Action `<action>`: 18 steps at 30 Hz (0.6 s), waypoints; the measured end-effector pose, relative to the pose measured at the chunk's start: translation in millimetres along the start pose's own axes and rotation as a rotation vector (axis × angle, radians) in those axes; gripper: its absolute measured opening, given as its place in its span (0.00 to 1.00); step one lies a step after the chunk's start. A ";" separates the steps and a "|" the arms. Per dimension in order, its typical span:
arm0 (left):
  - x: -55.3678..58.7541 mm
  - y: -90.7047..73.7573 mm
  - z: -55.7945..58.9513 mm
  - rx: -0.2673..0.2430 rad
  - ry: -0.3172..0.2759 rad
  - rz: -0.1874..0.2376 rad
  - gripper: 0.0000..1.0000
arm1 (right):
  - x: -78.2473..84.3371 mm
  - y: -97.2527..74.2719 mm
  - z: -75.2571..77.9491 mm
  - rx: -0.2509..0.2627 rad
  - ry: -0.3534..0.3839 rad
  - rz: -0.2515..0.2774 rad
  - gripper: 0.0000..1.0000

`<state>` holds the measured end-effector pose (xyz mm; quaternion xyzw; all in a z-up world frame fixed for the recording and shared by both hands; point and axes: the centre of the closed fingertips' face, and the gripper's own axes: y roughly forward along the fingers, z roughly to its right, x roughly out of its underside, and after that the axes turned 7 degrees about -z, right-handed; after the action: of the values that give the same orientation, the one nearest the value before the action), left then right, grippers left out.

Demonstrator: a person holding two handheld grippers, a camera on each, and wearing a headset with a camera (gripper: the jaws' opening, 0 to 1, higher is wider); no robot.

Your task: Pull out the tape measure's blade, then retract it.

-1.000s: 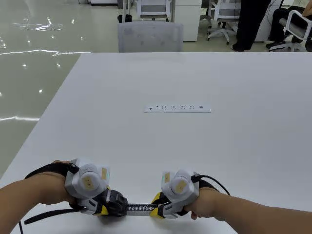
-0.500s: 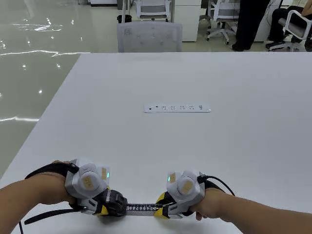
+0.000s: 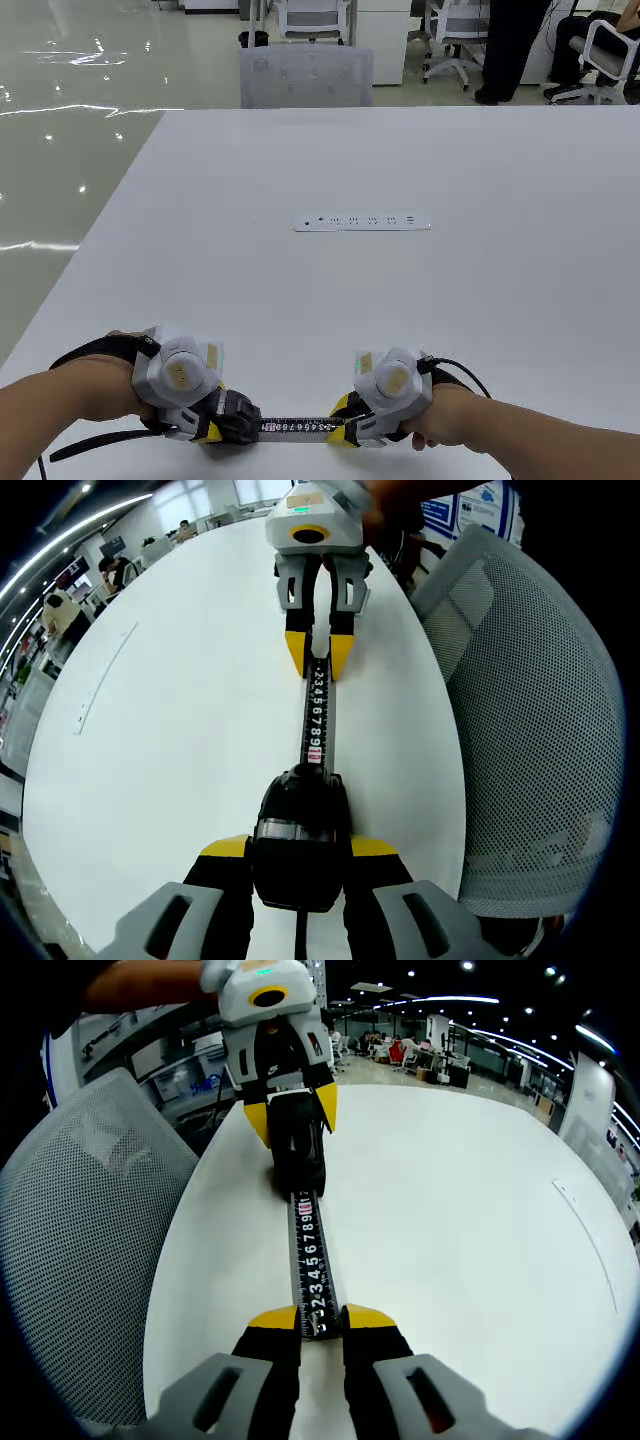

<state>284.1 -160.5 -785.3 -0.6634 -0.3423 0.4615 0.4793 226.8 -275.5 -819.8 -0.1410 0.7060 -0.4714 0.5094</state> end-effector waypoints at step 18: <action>-0.6 0.6 -0.1 -0.001 -0.004 0.001 0.31 | 17.0 -11.8 2.0 0.003 0.011 -0.012 0.14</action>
<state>284.0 -161.3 -785.6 -0.6627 -0.3432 0.4631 0.4781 217.7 -294.1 -820.3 -0.1419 0.7072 -0.4764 0.5027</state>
